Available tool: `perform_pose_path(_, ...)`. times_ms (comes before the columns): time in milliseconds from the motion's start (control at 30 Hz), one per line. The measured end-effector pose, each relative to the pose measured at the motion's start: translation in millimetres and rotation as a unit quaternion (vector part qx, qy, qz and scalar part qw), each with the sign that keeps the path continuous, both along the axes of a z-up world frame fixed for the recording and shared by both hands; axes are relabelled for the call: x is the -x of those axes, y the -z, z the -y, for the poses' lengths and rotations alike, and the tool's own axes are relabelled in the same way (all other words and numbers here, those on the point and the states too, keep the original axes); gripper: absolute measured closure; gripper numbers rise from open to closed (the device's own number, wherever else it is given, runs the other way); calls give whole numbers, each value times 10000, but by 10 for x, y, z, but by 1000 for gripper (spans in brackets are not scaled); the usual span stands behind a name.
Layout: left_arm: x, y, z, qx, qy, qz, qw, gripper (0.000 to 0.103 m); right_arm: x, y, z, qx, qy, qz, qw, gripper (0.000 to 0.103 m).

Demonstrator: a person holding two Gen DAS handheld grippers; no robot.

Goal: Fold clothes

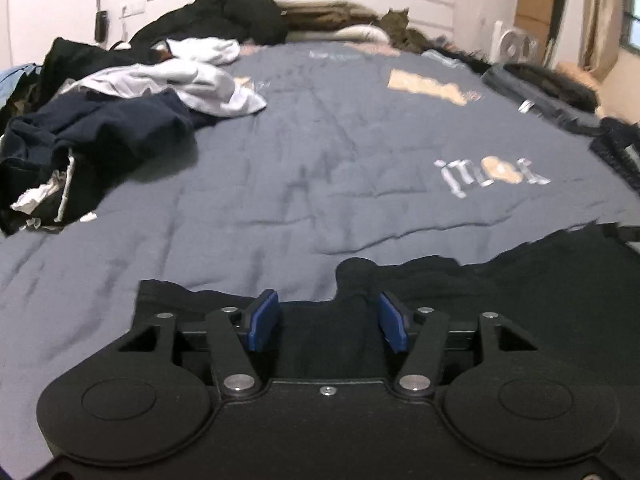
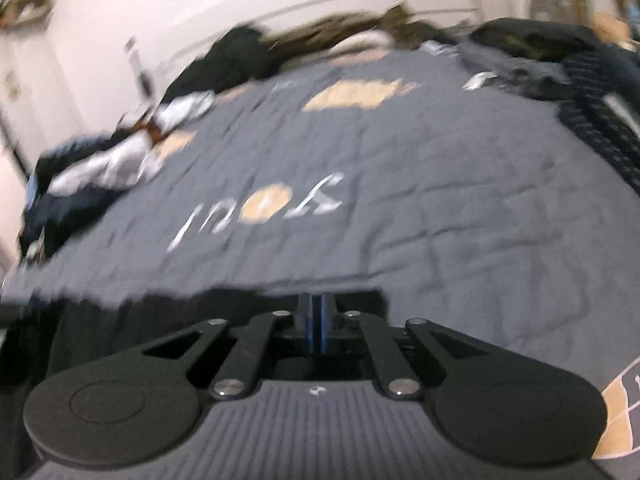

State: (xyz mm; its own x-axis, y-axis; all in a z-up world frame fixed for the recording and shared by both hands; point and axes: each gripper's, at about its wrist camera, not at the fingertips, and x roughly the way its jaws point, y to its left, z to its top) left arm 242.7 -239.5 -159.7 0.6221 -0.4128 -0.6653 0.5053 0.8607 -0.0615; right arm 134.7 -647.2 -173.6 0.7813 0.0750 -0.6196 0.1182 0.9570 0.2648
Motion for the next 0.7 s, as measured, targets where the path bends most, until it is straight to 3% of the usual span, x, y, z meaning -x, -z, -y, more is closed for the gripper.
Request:
perform_pose_path(100, 255, -200, -145, 224, -32, 175, 9996, 41, 37, -90, -63, 72, -268, -95, 9996, 89)
perform_pose_path(167, 492, -350, -193, 356, 6, 334, 9988, 36, 86, -171, -103, 32, -386, -109, 9992, 65)
perform_pose_path(233, 777, -468, -195, 461, 172, 418, 9979, 35, 177, -271, -208, 226, -543, -101, 9982, 57)
perform_pose_path(367, 1420, -553, -120, 404, 657, 427, 9961, 34, 510, -519, -477, 842, -1158, 94, 9896, 55)
perform_pose_path(500, 1982, -499, -132, -91, 1208, 582, 9909, 31, 989, -750, -718, 1387, -1546, 284, 9778, 52)
perform_pose_path(600, 2308, -374, -218, -709, 1640, 792, 9807, 31, 1430, -847, -1002, 1858, -1857, 561, 9632, 48)
perform_pose_path(633, 2394, -324, -248, -936, 1789, 859, 9756, 31, 1591, -847, -1136, 2057, -2081, 668, 9539, 47)
perform_pose_path(700, 2562, -234, -294, -1349, 2090, 1025, 9631, 31, 1910, -781, -1474, 2693, -2587, 854, 9237, 46)
